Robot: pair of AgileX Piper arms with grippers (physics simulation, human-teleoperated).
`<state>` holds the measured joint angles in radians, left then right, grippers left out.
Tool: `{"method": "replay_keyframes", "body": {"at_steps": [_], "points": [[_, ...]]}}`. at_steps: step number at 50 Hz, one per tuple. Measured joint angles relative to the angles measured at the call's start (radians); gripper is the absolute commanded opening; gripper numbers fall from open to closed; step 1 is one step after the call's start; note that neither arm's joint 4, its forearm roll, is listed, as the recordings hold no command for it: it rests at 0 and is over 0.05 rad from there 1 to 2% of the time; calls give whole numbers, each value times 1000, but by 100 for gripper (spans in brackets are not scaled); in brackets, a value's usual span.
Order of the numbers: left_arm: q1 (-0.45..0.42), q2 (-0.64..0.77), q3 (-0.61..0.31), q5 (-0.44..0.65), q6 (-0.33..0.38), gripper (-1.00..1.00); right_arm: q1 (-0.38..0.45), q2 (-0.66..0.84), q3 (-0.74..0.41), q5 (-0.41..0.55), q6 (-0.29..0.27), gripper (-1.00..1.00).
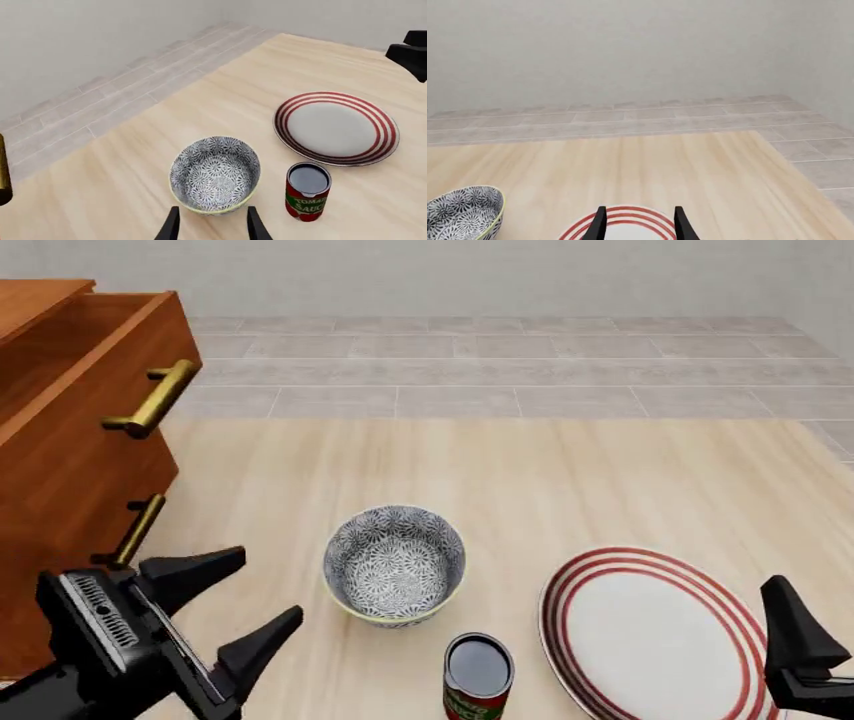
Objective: Put the ketchup in the top drawer of the cabinet.
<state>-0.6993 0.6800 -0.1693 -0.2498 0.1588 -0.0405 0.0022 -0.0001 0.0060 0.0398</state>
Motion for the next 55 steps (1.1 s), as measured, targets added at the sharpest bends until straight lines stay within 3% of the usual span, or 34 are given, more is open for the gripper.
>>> {"method": "replay_keyframes", "body": {"at_steps": [24,55], "points": [[-193,463,-14,-349,10,100,12,-2,0,8,-12,100],[-352,804,-70,-558,-33,100,18,-2,0,10,-17,100]]}}
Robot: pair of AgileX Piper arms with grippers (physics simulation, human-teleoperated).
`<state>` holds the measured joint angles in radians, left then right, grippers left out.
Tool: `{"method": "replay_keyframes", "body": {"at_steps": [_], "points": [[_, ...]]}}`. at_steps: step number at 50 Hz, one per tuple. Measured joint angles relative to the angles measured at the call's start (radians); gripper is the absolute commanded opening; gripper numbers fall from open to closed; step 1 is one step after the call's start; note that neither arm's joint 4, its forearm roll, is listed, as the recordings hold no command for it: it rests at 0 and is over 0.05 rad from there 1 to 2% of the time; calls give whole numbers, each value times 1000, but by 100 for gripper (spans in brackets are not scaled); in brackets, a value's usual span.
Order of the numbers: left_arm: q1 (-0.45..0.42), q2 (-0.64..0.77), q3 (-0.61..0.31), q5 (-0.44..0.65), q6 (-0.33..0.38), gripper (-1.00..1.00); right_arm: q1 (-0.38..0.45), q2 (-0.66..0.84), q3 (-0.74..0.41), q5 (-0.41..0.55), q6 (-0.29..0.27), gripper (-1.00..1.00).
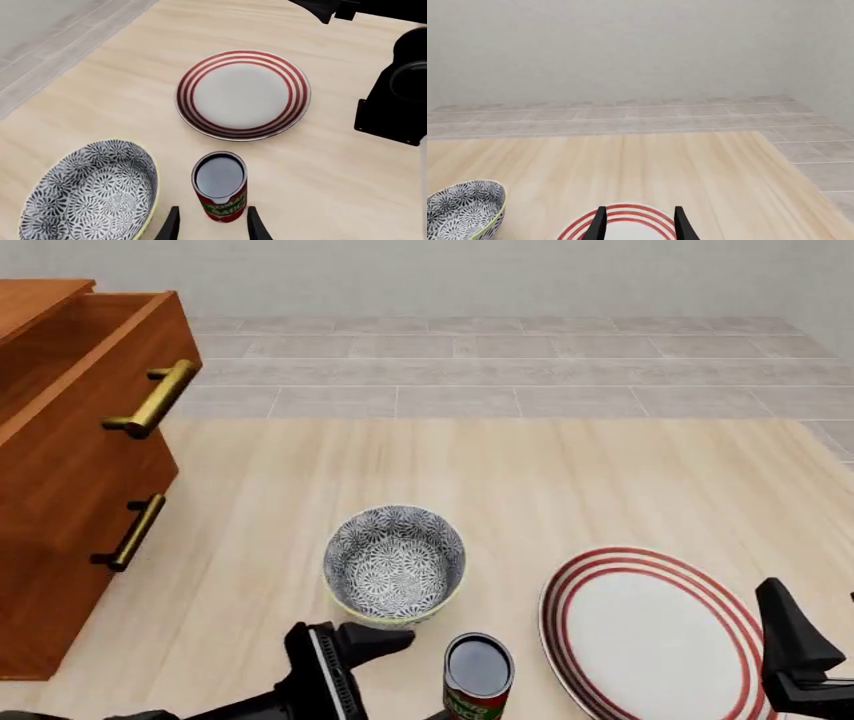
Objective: Put the ketchup in the top drawer of the cabinet.
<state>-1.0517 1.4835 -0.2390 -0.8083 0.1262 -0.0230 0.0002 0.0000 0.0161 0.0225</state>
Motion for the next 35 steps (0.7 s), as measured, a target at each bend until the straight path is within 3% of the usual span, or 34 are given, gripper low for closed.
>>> {"method": "replay_keyframes", "body": {"at_steps": [35], "points": [[-8,250,-64,-135,-16,100,7,0,0,5,0,100]]}}
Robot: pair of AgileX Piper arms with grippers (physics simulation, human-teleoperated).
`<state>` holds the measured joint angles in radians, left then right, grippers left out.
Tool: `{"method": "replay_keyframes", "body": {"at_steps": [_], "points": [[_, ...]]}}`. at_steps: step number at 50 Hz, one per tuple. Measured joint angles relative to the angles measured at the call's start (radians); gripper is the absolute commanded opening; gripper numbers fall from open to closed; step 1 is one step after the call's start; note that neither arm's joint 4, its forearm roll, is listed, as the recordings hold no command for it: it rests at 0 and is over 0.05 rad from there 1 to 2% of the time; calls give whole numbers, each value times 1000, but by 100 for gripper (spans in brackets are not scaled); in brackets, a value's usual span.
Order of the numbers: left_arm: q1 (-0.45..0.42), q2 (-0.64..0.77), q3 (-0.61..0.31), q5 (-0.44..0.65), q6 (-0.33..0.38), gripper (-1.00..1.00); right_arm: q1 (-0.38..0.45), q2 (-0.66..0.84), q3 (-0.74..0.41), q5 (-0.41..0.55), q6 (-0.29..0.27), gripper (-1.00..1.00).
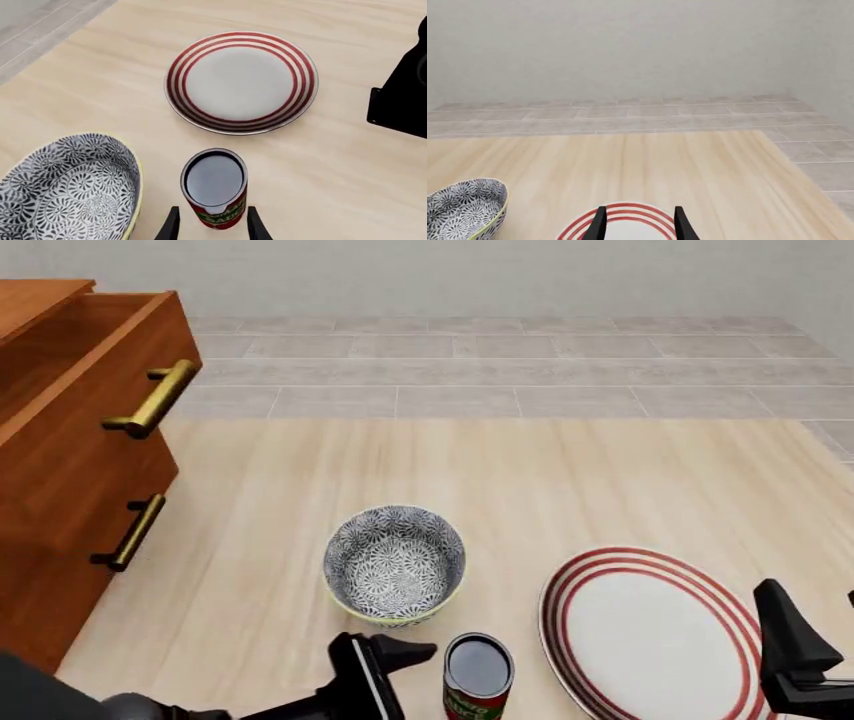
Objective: Put the ketchup in the top drawer of the cabinet.
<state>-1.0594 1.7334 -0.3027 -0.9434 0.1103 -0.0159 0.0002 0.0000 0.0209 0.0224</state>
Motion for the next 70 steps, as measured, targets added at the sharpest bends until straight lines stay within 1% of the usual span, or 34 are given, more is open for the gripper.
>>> {"method": "replay_keyframes", "body": {"at_steps": [25,53,54,59,70], "points": [[6,87,-57,-15,-6,100,2,0,0,3,0,100],[-4,80,-81,2,-8,100,7,0,0,9,-7,100],[-4,77,-81,2,-8,-100,7,0,0,9,-7,100],[-8,62,-79,8,-20,-100,7,0,0,10,-9,100],[-11,13,-67,35,-10,-100,6,0,0,12,-11,100]]}}
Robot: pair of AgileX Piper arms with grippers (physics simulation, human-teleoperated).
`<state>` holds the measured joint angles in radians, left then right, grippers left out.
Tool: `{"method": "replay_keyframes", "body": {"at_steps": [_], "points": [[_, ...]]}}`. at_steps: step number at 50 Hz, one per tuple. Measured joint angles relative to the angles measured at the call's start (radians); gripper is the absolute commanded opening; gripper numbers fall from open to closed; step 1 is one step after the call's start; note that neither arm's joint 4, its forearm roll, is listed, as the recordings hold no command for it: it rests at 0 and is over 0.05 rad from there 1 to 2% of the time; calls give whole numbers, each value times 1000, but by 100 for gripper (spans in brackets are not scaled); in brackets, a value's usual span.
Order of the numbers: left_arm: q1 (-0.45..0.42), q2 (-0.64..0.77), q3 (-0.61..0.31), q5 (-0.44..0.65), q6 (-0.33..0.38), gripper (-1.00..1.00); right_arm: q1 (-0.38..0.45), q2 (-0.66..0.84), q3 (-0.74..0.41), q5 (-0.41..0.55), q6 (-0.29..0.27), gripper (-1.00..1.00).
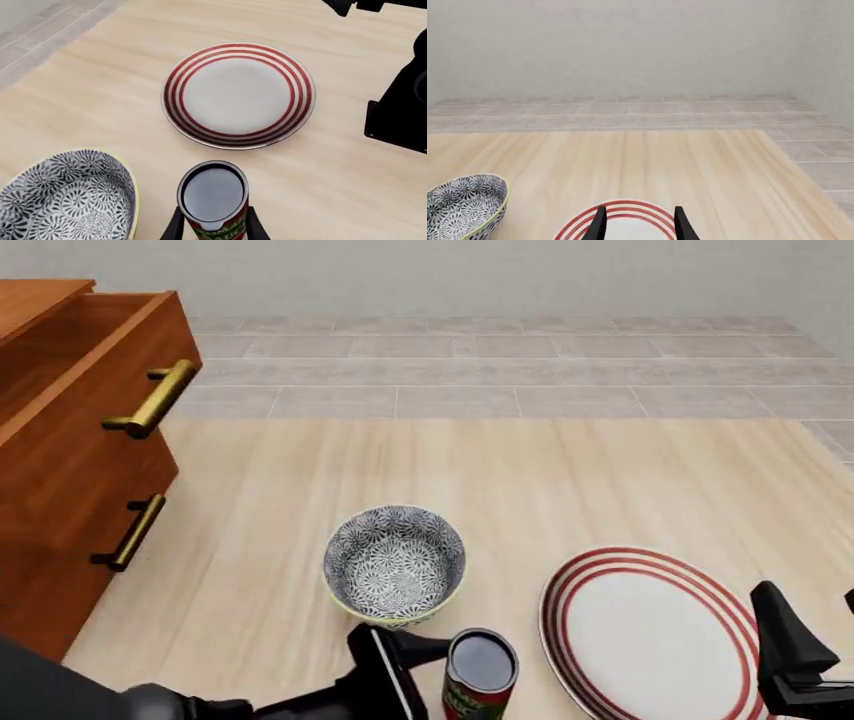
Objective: Put the ketchup in the top drawer of the cabinet.
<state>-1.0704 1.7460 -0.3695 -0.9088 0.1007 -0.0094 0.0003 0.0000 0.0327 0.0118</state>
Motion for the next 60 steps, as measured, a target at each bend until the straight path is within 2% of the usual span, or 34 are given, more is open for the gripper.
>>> {"method": "replay_keyframes", "body": {"at_steps": [15,34,41,60], "points": [[9,-166,37,79,16,-100,0,0,0,2,-1,100],[65,-521,98,268,42,-100,4,0,0,7,1,100],[86,-663,93,384,45,-100,6,0,0,9,1,100],[194,-1083,6,819,61,-100,16,0,0,12,9,100]]}}
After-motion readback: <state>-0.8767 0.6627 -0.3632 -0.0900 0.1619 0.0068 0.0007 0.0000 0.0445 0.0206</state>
